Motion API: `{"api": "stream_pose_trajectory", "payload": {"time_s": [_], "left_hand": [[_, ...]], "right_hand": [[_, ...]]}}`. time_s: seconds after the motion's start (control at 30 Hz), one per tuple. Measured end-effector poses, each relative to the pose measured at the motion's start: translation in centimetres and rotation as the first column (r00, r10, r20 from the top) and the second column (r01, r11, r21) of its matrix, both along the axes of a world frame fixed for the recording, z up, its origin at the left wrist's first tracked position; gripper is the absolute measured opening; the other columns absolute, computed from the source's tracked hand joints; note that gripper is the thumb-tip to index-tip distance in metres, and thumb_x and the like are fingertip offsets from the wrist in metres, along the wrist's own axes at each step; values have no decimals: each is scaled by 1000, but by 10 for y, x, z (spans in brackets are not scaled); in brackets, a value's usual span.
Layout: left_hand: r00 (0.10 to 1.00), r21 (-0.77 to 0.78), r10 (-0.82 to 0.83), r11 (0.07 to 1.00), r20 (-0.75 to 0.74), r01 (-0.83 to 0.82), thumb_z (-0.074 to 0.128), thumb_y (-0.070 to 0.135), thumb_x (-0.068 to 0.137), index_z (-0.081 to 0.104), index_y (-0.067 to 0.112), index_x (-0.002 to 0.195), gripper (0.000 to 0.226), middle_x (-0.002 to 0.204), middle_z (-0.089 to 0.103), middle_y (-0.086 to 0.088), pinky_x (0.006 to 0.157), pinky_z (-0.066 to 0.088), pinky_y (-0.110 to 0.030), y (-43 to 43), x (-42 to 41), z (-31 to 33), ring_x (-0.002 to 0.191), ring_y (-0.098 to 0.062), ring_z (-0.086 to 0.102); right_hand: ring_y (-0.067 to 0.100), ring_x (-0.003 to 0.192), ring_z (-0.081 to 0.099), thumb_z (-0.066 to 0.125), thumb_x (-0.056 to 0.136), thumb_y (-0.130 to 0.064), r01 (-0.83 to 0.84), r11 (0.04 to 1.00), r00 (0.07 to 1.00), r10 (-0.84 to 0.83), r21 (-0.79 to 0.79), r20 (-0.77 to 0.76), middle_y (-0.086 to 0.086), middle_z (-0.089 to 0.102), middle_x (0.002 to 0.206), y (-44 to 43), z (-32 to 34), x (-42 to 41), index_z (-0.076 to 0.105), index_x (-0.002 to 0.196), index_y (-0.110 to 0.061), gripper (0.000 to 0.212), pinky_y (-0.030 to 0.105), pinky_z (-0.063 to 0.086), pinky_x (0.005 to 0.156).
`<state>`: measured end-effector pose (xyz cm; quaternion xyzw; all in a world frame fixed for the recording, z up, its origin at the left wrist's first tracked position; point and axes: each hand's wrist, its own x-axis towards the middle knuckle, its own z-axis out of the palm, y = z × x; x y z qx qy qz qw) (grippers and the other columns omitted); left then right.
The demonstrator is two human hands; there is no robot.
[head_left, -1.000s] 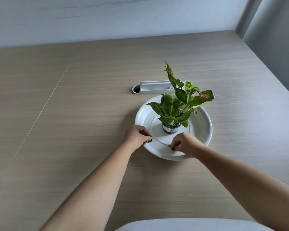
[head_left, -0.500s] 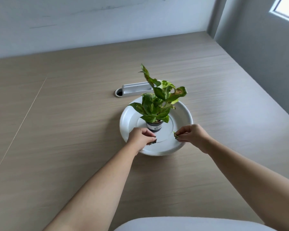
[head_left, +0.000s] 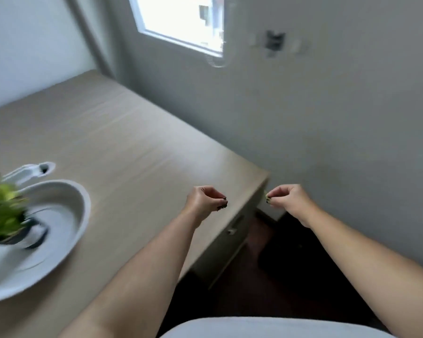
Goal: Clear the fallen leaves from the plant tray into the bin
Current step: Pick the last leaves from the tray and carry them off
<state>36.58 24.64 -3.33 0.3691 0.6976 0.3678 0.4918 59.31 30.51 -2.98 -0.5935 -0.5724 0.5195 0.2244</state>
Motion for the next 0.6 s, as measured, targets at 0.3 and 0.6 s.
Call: {"api": "stream_pose_trajectory", "payload": {"time_s": [0.3, 0.6], "left_hand": [[877, -122, -462, 885, -132, 448, 80, 7, 70, 69, 18, 65, 16, 54, 62, 7, 46, 42, -8, 62, 249, -62, 41, 4, 53], [742, -476, -649, 713, -168, 515, 80, 11, 71, 67, 22, 59, 21, 58, 64, 3, 68, 59, -33, 86, 283, -173, 57, -13, 60]], "right_hand": [[11, 56, 61, 72, 72, 5, 431, 896, 899, -416, -110, 138, 5, 64, 62, -17, -60, 245, 68, 60, -18, 26, 14, 55, 59], [9, 58, 58, 68, 70, 0, 474, 840, 849, -357, -262, 390, -7, 61, 56, -44, -159, 272, 67, 62, -23, 24, -2, 38, 44]]}}
